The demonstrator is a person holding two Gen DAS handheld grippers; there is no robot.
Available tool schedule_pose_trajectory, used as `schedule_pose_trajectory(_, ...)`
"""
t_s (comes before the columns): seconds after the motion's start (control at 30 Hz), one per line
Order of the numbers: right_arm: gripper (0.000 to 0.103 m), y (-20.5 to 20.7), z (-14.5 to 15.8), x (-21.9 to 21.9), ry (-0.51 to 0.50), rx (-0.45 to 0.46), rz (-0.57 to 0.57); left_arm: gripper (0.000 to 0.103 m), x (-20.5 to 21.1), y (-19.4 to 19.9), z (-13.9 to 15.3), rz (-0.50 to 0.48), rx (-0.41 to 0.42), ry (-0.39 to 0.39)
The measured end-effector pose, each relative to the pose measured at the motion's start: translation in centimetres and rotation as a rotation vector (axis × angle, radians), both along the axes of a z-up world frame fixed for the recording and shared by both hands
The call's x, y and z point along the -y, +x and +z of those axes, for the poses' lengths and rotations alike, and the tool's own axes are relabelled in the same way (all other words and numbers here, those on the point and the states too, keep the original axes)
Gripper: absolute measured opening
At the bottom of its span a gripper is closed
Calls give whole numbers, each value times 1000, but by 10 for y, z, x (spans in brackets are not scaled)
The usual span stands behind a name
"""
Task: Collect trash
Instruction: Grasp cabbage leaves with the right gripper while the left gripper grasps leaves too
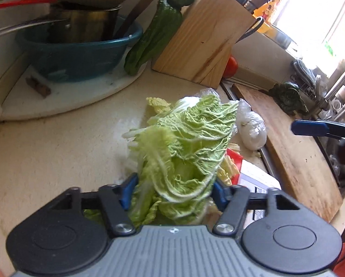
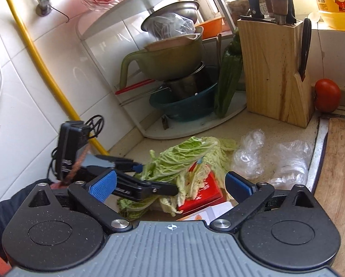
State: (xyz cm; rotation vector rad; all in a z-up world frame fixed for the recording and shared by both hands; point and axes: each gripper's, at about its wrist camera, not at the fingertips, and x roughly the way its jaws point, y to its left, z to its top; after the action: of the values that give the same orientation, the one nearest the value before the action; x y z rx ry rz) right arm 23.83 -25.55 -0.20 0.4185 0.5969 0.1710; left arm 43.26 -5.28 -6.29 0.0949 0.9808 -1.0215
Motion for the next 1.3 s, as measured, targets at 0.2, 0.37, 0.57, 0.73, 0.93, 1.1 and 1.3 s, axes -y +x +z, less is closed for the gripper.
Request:
schedule_pose_trajectory(0.2, 99, 12, -3, 2, -19, -21, 13, 40, -40, 3, 1, 168, -123, -118)
schedule_pose_trajectory(0.37, 89, 31, -4, -10, -125, -52, 68, 38, -73, -4, 8, 293, -155, -214)
schedule_pose_trajectory(0.57, 89, 68, -13, -35, -169, -85, 194, 38, -99, -13, 13, 376, -151, -266)
schedule_pose_trajectory(0.73, 90, 96, -31, -66, -246, -113, 289, 38, -110, -16, 14, 419, -153, -288)
schedule_pose_trajectory(0.93, 85, 107, -49, -107, -503, -93, 320, 38, -119, -20, 13, 451, -162, -314)
schedule_pose_trajectory(1.1, 60, 100, -48, -112, -569, -76, 291, 38, -122, -20, 10, 468, -175, -327)
schedule_pose_trajectory(1.3, 42, 97, -38, -95, -424, -119, 278, 38, -124, -19, 10, 468, -182, -340)
